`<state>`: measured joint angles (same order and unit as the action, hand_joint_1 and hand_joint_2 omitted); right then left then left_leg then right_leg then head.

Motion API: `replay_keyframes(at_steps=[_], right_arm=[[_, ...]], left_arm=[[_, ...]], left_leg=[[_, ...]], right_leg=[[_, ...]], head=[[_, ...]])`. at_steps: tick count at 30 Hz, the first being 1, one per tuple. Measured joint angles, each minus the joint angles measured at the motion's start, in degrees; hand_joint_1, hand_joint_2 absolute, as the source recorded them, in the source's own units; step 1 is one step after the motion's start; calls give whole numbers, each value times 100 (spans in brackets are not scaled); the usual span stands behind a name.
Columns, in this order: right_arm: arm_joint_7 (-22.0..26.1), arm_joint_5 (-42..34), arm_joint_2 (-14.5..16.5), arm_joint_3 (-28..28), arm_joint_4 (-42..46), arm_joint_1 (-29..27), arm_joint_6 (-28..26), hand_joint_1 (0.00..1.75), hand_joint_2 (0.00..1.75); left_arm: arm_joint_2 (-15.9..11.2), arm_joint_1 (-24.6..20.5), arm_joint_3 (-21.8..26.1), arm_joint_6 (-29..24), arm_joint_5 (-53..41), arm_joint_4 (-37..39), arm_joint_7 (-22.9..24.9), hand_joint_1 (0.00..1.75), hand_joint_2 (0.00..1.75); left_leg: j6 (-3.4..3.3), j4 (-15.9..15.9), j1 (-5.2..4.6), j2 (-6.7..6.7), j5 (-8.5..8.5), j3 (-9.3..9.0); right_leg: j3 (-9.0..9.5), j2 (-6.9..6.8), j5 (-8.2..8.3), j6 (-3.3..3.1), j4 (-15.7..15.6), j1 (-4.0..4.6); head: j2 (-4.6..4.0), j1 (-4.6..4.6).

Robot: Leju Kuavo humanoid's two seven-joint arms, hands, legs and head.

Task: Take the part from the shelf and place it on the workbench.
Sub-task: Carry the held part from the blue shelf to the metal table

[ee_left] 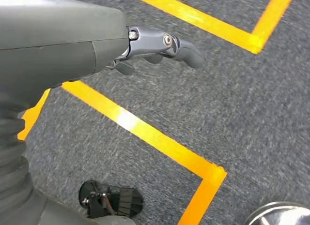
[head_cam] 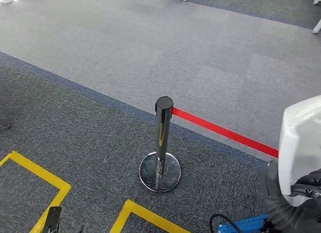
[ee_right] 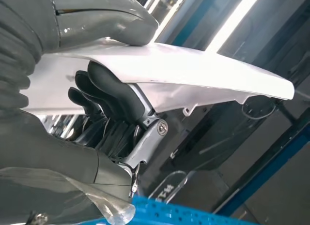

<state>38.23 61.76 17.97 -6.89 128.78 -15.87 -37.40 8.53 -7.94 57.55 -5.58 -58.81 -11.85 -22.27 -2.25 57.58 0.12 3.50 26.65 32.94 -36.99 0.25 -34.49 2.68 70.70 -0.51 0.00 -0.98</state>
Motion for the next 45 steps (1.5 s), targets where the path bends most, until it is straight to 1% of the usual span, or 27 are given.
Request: replay_keyframes(at_steps=[1, 3, 5, 7, 9, 11, 13, 14, 16, 17, 19, 20, 22, 24, 26, 28, 29, 31, 33, 35, 37, 38, 40, 41, 43, 44, 45], right_arm=[[0, -1, -1, -1, 0, 0, 0, 175, 175], [0, -2, -2, -2, -1, 3, 0, 175, 175], [0, -1, -2, -6, -2, 10, 0, 175, 175], [0, 1, -2, -14, -6, 19, 0, 175, 175], [0, 1, -2, -23, -11, 24, 0, 175, 175], [0, 1, -2, -29, -16, 26, 0, 175, 175], [0, -1, -2, -30, -19, 26, 0, 175, 175], [0, -2, -2, -30, -20, 26, 0, 175, 175], [0, -5, -2, -32, -22, 27, 0, 175, 175], [0, -7, -2, -33, -22, 28, 0, 175, 175], [0, -11, -2, -36, -23, 29, 0, 175, 175], [0, -13, -2, -36, -25, 30, 0, 175, 175], [-1, -19, -3, -41, -30, 35, 0, 175, 175], [-2, -21, -10, -49, -34, 39, 0, 175, 175], [-4, -23, -19, -52, -37, 41, 0, 175, 175], [-4, -30, -24, -52, -42, 42, 0, 175, 175], [-4, -33, -26, -52, -45, 43, 0, 175, 175], [-4, -37, -26, -52, -48, 43, 0, 175, 175], [-4, -37, -26, -52, -48, 44, 0, 175, 175], [-4, -37, -26, -52, -49, 47, 0, 175, 175], [-4, -38, -26, -54, -49, 52, 0, 175, 175], [-4, -39, -26, -55, -49, 55, 0, 175, 175], [-4, -45, -25, -56, -50, 55, 0, 175, 175], [-4, -49, -24, -56, -50, 54, 0, 175, 175], [-4, -54, -24, -56, -50, 54, 0, 175, 175], [-4, -54, -24, -55, -50, 54, 0, 175, 175], [-4, -54, -24, -55, -50, 54, 0, 175, 175]], left_arm=[[4, -1, 0, 1, 0, 0, 0, 0, 175], [7, -6, 0, 0, -1, 0, 0, 0, 175], [4, 1, 0, -1, -1, 0, 3, 0, 175], [0, 22, -1, -3, -2, 0, 9, 0, 175], [2, 26, -2, -6, -3, 0, 13, 0, 175], [8, 5, -2, -8, -4, 0, 13, 0, 175], [10, 0, -2, -8, -5, 0, 21, 0, 175], [10, 5, -1, -9, -7, 0, 28, 0, 175], [7, 12, -1, -14, -10, 0, 42, 0, 175], [5, 7, -1, -16, -12, 0, 45, 0, 175], [4, -17, -3, -22, -14, 0, 52, 0, 175], [4, -23, -4, -23, -15, 0, 57, 0, 175], [4, -13, -4, -26, -15, 0, 64, 0, 175], [9, -12, -4, -31, -16, 0, 67, 0, 175], [13, -37, -6, -37, -15, 0, 68, 0, 175], [12, -42, -6, -40, -14, 0, 73, 0, 175], [13, -36, -5, -42, -14, 0, 77, 0, 175], [22, -26, -4, -45, -13, 0, 84, 0, 175], [33, -28, -4, -50, -9, 0, 87, 0, 175], [36, -22, -4, -55, -6, 0, 90, 0, 175], [25, 10, -4, -57, -5, 0, 95, 0, 175], [26, 28, -4, -58, -6, 1, 96, 0, 175], [29, 37, -4, -61, -8, 2, 99, 0, 175], [42, 34, -4, -62, -9, 2, 100, 0, 175], [44, 37, -4, -62, -10, 2, 101, 0, 175], [44, 48, -4, -62, -10, 2, 101, 0, 175], [42, 59, -4, -62, -10, 2, 101, 0, 175]], left_leg=[[13, 10, 10, 89, 6, -9], [70, 43, 16, 247, 18, 11], [153, 52, 32, 372, -3, 65], [225, 60, 45, 418, -16, 105], [274, 332, 22, 156, 163, 227], [310, 1039, 17, -174, 537, 540], [335, 1652, 34, -264, 754, 814], [340, 1678, 39, -279, 704, 816], [324, 1091, 39, -379, 339, 500], [304, 685, 16, -545, 179, 287], [242, 157, -42, -825, 46, 36], [215, 90, -69, -879, 70, 20], [158, 56, -62, -747, 64, 32], [96, 26, -27, -596, 40, 19], [47, 16, -5, -444, 22, 20], [29, 19, -2, -278, 19, 22], [29, 22, 0, -189, 20, 17], [40, 30, 12, 0, 27, -1], [82, 62, 14, 177, 48, 4], [158, 88, 20, 311, 50, 51], [236, 79, 38, 401, 29, 91], [271, 107, 34, 331, 53, 109], [333, 462, 21, 23, 281, 262], [360, 818, 19, -148, 475, 425], [397, 1551, 37, -267, 774, 769], [405, 1702, 43, -279, 780, 836], [407, 1617, 46, -291, 670, 788]], right_leg=[[174, 84, 244, -4, -428, -16], [504, 331, 502, -17, -1139, -46], [610, 418, 489, -64, -1311, -39], [632, 289, 514, -144, -1338, -38], [656, 125, 531, -224, -1378, -51], [668, -55, 520, -272, -1390, -35], [676, -236, 502, -285, -1388, -19], [685, -321, 490, -284, -1386, -16], [728, -476, 457, -267, -1385, -13], [753, -542, 436, -249, -1382, -3], [782, -663, 393, -196, -1372, 36], [791, -725, 376, -169, -1370, 55], [805, -809, 330, -109, -1367, 57], [718, -538, 162, -49, -1152, 27], [369, -154, -180, -18, -443, 2], [-45, -48, -398, -5, 298, -5], [-141, -40, -340, -3, 401, -7], [-13, 17, 72, -14, -58, -16], [303, 261, 448, -43, -848, -47], [473, 419, 520, -94, -1204, -58], [511, 324, 522, -164, -1231, -51], [526, 257, 531, -202, -1248, -55], [558, 98, 537, -269, -1285, -68], [568, 13, 528, -293, -1290, -59], [578, -160, 506, -318, -1289, -43], [586, -241, 494, -320, -1288, -40], [601, -316, 480, -316, -1288, -38]], head=[[0, -1], [0, -1], [0, -1], [0, 1], [0, 31], [0, 55], [0, 53], [0, 55], [0, 55], [0, 55], [0, 50], [0, 47], [0, 45], [0, 31], [0, 1], [0, -10], [0, -9], [0, -10], [0, -14], [0, -16], [0, -16], [0, -2], [0, 47], [0, 72], [0, 81], [0, 82], [0, 83]])
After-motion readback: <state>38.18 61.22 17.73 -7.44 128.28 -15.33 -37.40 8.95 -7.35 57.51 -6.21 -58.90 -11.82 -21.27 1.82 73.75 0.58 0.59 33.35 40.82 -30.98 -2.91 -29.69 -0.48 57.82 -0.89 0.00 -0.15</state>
